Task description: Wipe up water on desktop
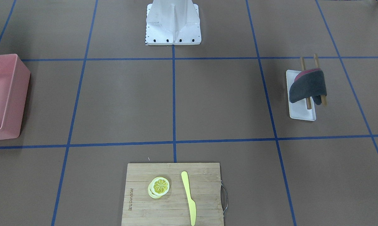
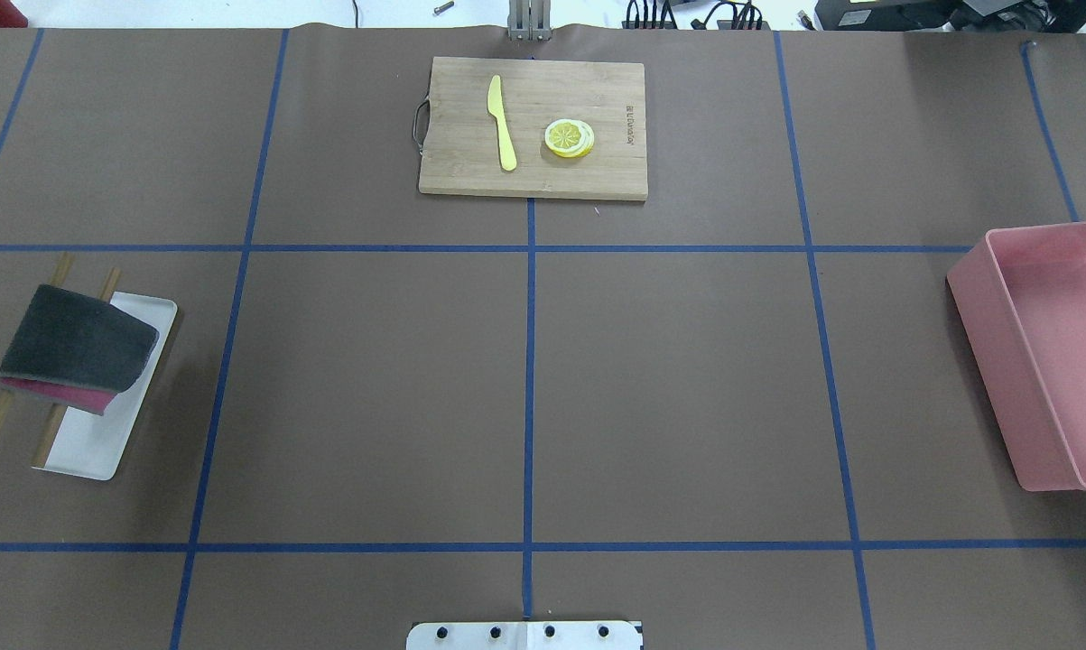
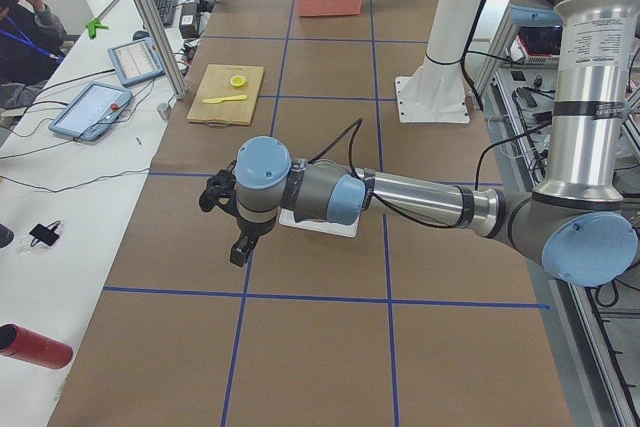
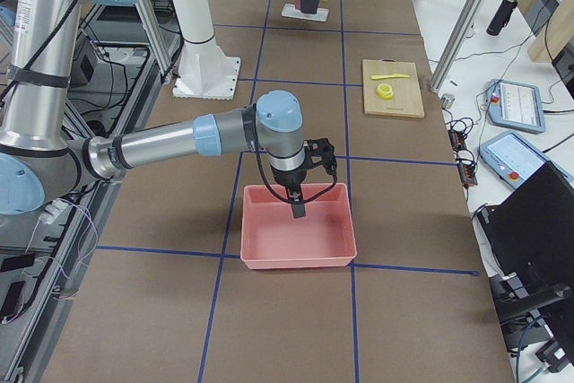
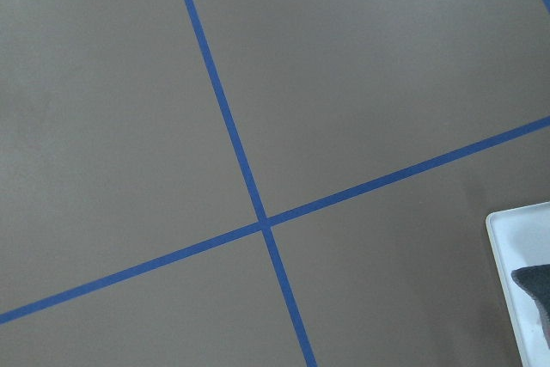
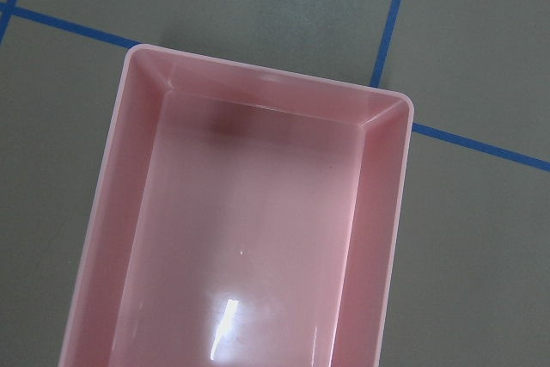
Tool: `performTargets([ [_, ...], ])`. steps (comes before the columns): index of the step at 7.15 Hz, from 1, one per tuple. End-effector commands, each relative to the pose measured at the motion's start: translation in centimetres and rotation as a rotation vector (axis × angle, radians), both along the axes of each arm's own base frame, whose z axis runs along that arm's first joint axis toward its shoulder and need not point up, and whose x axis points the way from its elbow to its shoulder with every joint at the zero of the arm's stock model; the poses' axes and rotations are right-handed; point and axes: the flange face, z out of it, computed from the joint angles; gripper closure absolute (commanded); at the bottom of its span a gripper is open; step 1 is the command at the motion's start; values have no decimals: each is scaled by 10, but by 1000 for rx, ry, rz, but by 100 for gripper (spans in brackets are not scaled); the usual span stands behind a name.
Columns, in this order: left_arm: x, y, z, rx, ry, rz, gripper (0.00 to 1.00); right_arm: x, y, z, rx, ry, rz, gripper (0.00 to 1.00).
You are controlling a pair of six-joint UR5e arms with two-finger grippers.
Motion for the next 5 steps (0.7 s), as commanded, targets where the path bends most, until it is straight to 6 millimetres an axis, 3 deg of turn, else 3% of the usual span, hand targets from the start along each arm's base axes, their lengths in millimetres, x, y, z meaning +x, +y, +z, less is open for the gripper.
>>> performTargets([
  [1,15,-4,-22,57,13,16,2,-1,-3,-5,2,-4,11,0],
  [2,42,-3,-23,-13,45,-13,1,-1,-3,-3,-1,-3,10,0],
  [5,132,28,-11,-102,138,-33,1,-1,-3,-3,-3,-6,9,0],
])
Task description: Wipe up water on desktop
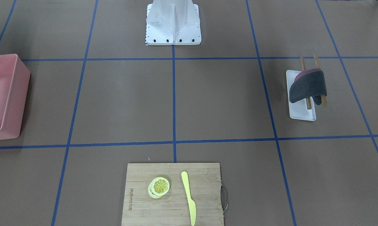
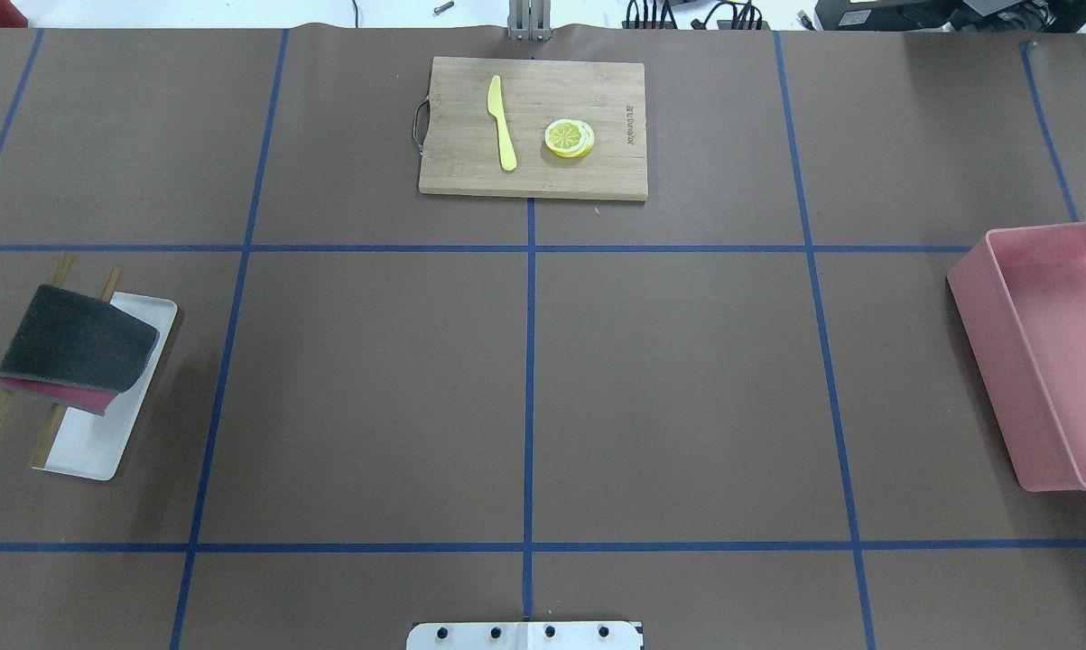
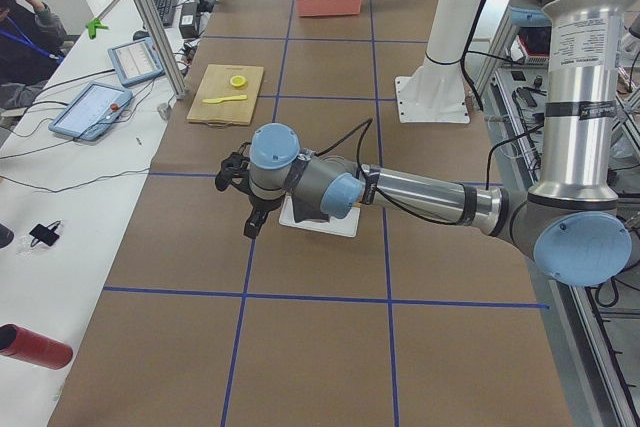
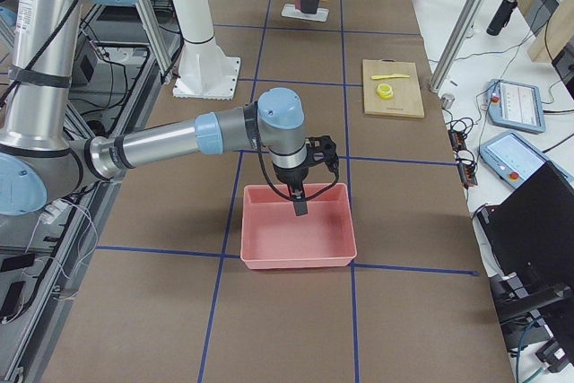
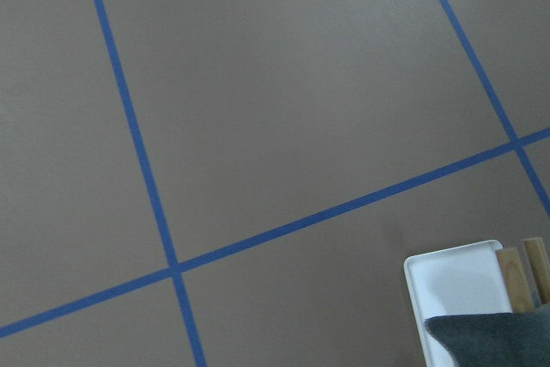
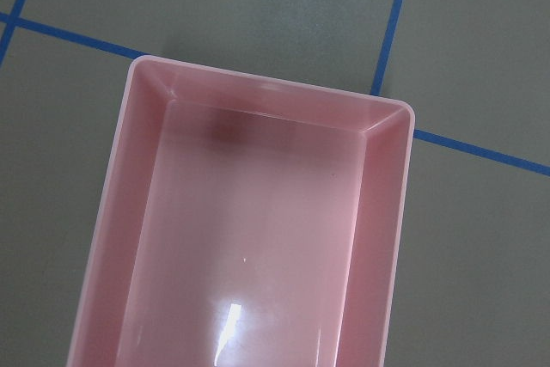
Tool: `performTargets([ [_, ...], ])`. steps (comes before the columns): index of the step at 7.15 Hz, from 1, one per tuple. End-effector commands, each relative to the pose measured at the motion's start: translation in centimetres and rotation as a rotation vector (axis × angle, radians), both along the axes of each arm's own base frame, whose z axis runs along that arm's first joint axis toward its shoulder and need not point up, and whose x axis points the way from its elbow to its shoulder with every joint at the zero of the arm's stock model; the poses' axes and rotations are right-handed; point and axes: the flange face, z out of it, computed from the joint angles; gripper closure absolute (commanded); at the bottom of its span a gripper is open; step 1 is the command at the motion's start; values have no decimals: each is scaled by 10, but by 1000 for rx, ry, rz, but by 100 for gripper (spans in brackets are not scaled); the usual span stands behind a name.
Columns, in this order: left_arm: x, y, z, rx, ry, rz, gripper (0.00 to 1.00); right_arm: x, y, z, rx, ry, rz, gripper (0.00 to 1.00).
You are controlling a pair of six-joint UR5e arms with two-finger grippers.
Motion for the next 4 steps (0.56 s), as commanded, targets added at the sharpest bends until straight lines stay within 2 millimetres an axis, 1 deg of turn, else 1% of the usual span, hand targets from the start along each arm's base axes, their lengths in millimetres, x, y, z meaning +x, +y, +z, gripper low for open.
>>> performTargets([
  [1,54,21,1,-61,76,-15,1,0,0,0,0,-2,-1,0],
  [2,72,30,7,-86,78,9,1,0,0,0,0,-2,-1,0],
  [3,89,31,6,-100,68,0,1,0,0,1,-2,-2,-1,0],
  [4,114,36,0,-99,83,-13,1,0,0,1,-3,-1,-1,0],
])
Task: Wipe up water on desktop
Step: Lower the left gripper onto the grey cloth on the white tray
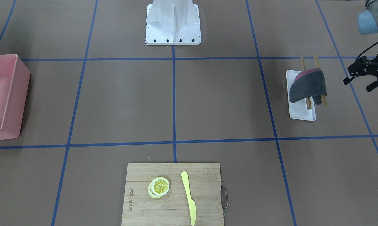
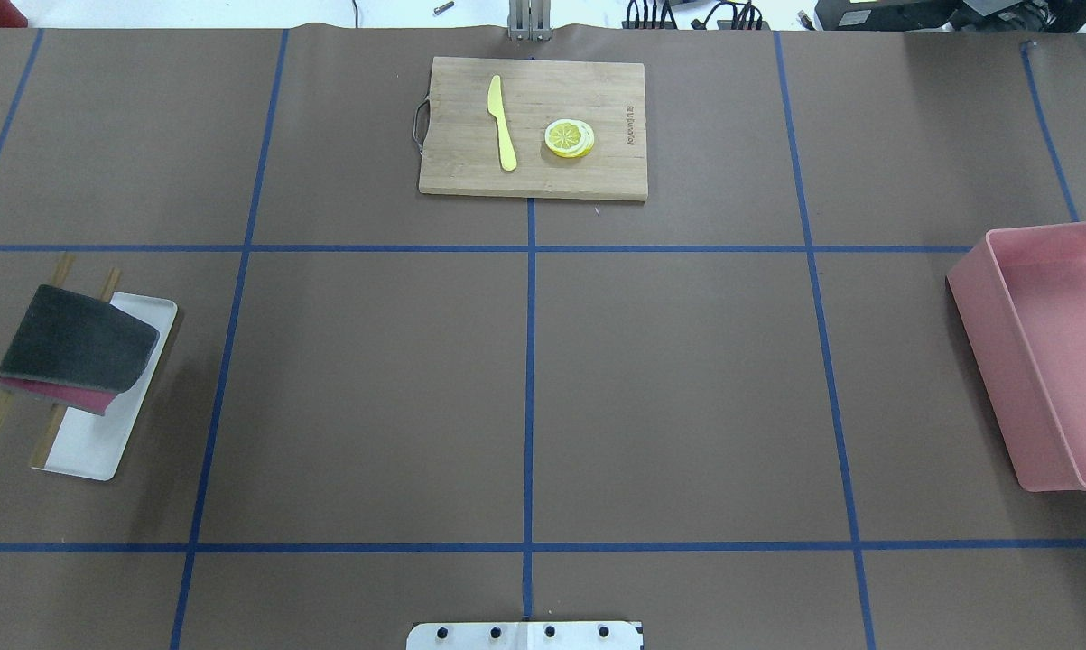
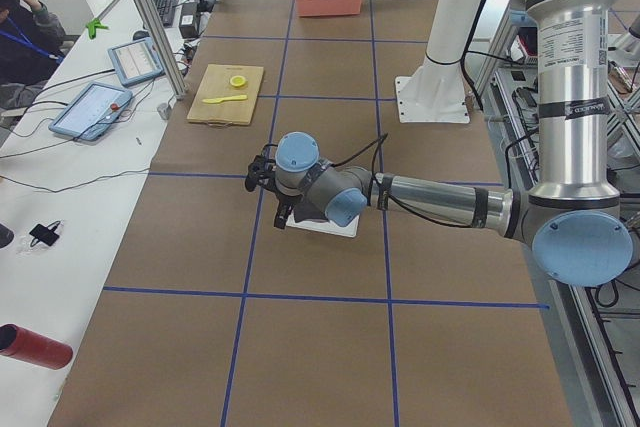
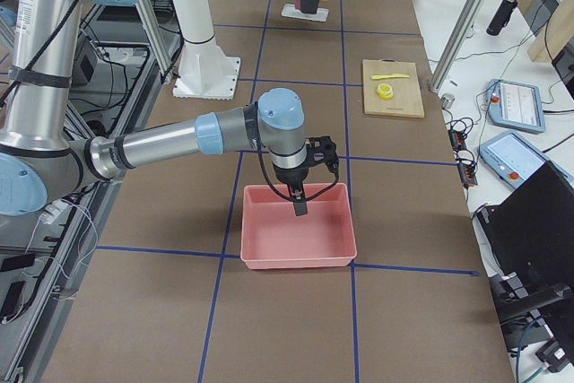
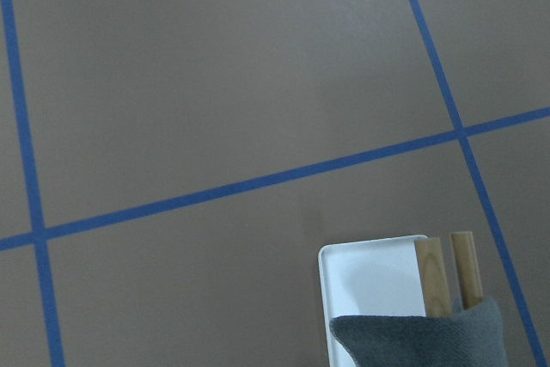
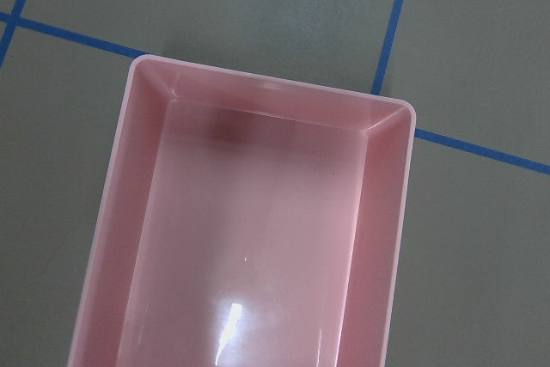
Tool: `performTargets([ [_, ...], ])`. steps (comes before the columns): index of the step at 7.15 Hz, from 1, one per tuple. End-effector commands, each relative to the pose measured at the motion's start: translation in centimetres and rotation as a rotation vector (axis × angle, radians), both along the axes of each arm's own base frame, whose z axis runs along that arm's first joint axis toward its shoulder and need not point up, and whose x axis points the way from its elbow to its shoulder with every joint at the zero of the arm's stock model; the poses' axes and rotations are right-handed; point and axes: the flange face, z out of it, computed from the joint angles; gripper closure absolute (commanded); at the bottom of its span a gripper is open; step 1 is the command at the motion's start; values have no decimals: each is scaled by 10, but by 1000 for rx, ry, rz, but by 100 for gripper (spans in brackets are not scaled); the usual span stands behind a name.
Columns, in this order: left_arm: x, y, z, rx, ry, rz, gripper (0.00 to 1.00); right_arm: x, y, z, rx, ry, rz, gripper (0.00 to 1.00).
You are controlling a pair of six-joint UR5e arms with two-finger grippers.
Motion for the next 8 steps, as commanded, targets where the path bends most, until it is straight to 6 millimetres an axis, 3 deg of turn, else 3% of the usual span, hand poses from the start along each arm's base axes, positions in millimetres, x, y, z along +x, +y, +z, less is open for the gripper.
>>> performTargets([
  [1,51,12,-10,-11,30,-14,2,0,0,2,-3,0,0,0],
  [2,62,15,-9,2,25,-10,9,0,0,2,-3,0,0,0],
  [5,70,16,-11,9,27,2,63,0,-1,5,-11,0,0,0],
  [6,70,17,-10,8,28,4,70,0,-1,5,-11,0,0,0],
  [8,69,17,-10,11,27,4,70,0,-1,5,-11,0,0,0],
])
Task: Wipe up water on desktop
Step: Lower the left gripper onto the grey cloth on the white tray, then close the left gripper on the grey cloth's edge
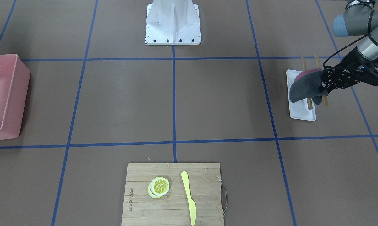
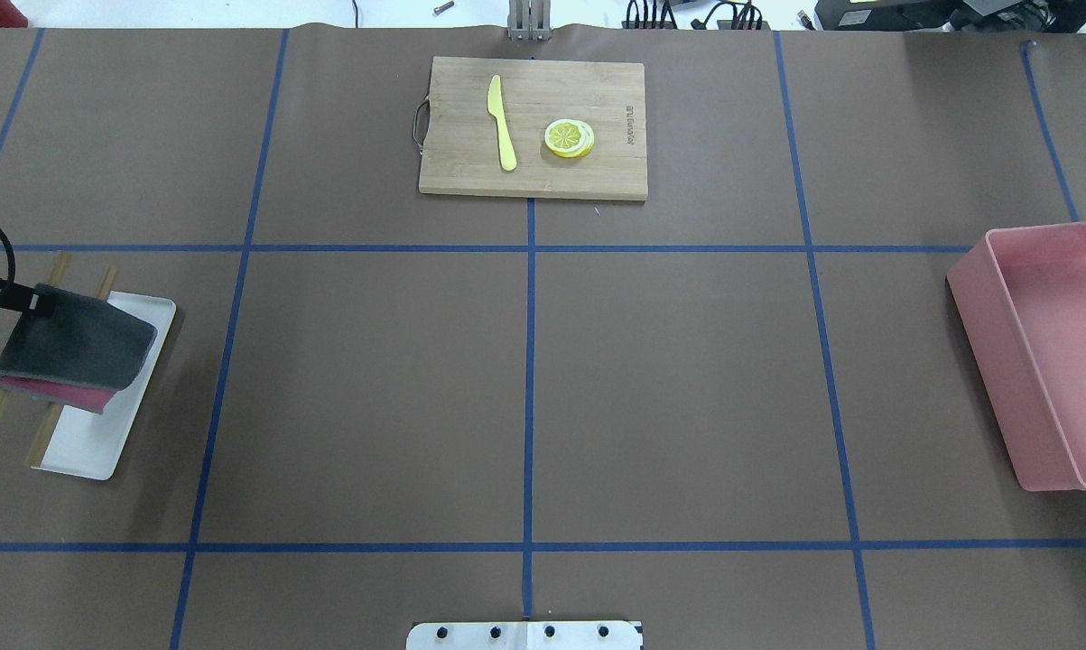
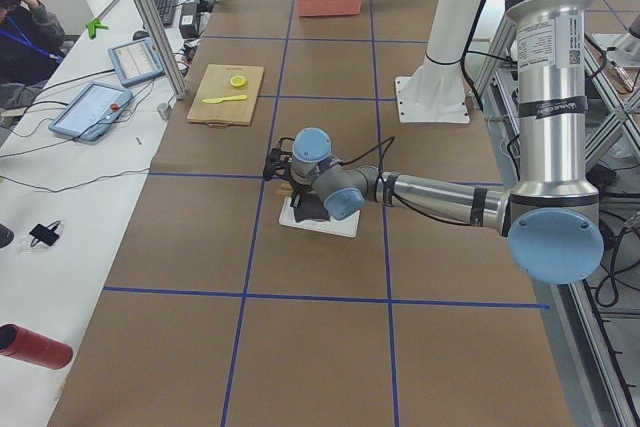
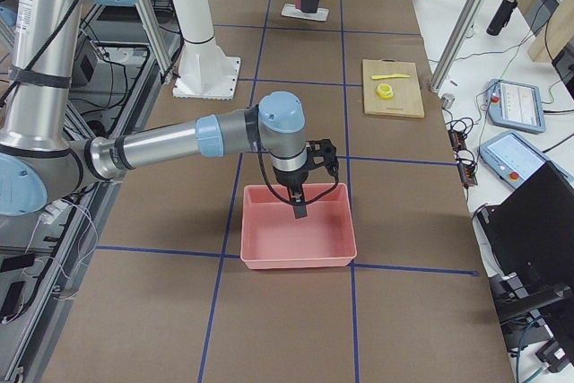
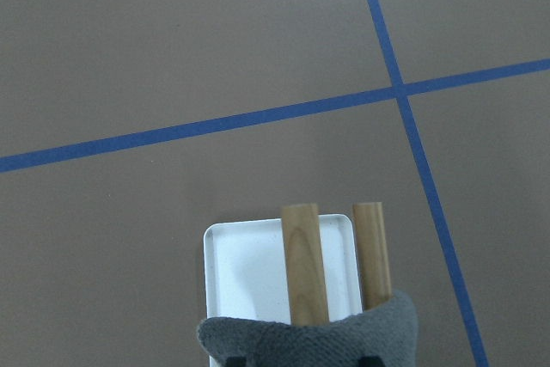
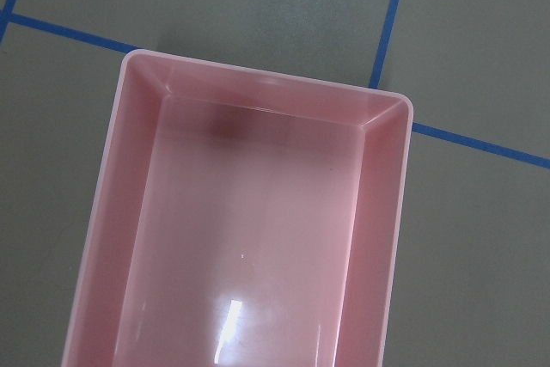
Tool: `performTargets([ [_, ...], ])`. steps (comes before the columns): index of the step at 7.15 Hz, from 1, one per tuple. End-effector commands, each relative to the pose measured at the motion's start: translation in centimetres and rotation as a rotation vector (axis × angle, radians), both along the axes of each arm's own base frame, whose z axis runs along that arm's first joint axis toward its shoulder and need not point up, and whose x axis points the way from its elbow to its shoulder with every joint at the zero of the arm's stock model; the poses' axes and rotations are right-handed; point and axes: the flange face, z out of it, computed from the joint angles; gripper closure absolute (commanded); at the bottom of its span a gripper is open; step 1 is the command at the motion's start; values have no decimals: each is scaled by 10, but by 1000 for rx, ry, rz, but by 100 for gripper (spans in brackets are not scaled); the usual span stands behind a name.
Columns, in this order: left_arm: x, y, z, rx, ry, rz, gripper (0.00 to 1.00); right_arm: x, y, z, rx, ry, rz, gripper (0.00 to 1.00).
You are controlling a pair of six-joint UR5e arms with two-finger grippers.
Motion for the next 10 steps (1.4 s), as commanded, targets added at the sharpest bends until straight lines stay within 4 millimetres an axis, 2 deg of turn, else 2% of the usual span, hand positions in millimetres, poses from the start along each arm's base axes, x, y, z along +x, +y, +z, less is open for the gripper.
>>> performTargets([
  [1,-1,1,-1,4,1,-1,70,0,0,0,0,0,0,0],
  [3,-3,0,-3,8,4,-4,69,0,0,0,0,0,0,0],
  [4,-3,0,-3,7,3,-5,59,0,0,0,0,0,0,0],
  [6,-3,0,-3,8,4,-5,60,0,0,0,0,0,0,0],
  [10,-6,0,-6,12,6,-10,96,0,0,3,-6,0,0,0],
])
